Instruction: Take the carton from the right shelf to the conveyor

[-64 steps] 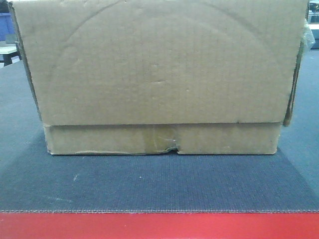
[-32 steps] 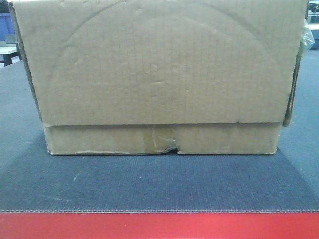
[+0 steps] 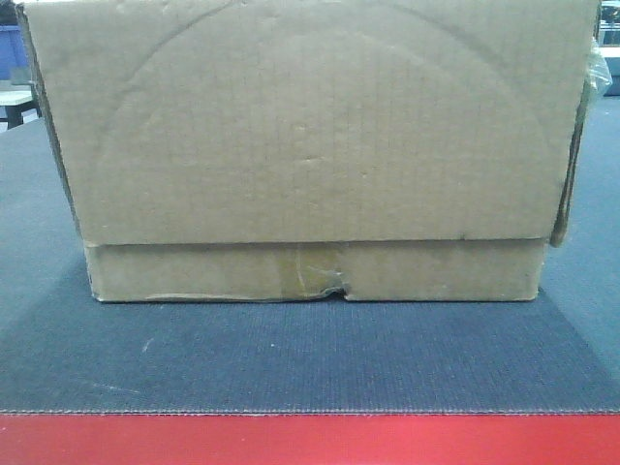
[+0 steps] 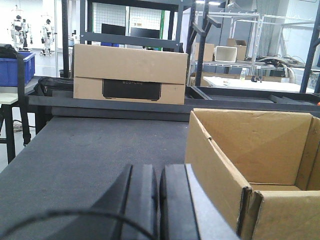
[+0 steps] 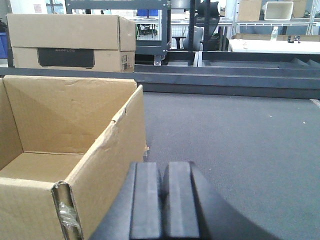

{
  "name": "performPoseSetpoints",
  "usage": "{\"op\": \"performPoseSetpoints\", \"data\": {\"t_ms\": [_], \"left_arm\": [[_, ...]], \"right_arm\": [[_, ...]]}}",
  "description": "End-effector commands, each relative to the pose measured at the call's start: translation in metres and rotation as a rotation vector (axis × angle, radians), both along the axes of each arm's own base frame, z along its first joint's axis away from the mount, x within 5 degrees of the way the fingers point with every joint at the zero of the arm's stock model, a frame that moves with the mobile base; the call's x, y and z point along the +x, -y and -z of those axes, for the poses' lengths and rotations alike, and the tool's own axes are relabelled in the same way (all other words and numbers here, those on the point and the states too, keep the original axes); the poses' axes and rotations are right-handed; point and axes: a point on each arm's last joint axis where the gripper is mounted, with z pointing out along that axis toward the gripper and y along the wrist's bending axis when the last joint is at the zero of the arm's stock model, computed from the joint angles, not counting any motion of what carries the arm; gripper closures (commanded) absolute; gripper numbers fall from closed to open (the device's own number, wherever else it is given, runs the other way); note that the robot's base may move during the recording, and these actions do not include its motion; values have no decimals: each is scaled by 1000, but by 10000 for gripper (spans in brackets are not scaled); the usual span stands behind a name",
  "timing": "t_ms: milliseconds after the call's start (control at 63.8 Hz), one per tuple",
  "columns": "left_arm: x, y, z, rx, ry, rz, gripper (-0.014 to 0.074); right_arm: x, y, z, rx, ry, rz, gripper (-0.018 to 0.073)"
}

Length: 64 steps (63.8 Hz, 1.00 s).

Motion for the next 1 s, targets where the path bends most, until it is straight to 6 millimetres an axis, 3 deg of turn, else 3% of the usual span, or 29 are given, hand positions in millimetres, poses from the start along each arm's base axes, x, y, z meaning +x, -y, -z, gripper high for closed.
{"op": "performPoseSetpoints", "data": {"t_ms": [0, 266, 596, 988], "left_arm": [[-1, 0, -2, -4, 26, 3, 582], [2, 2, 12, 55, 3, -34, 582], [17, -1, 105, 34, 18, -111, 582], [18, -1, 113, 35, -49, -113, 582]], "right_arm": [[-1, 0, -2, -9, 32, 1, 632], [-1, 0, -2, -9, 32, 1, 632], [-1, 0, -2, -9, 32, 1, 632], [-1, 0, -2, -9, 33, 0, 632]]}}
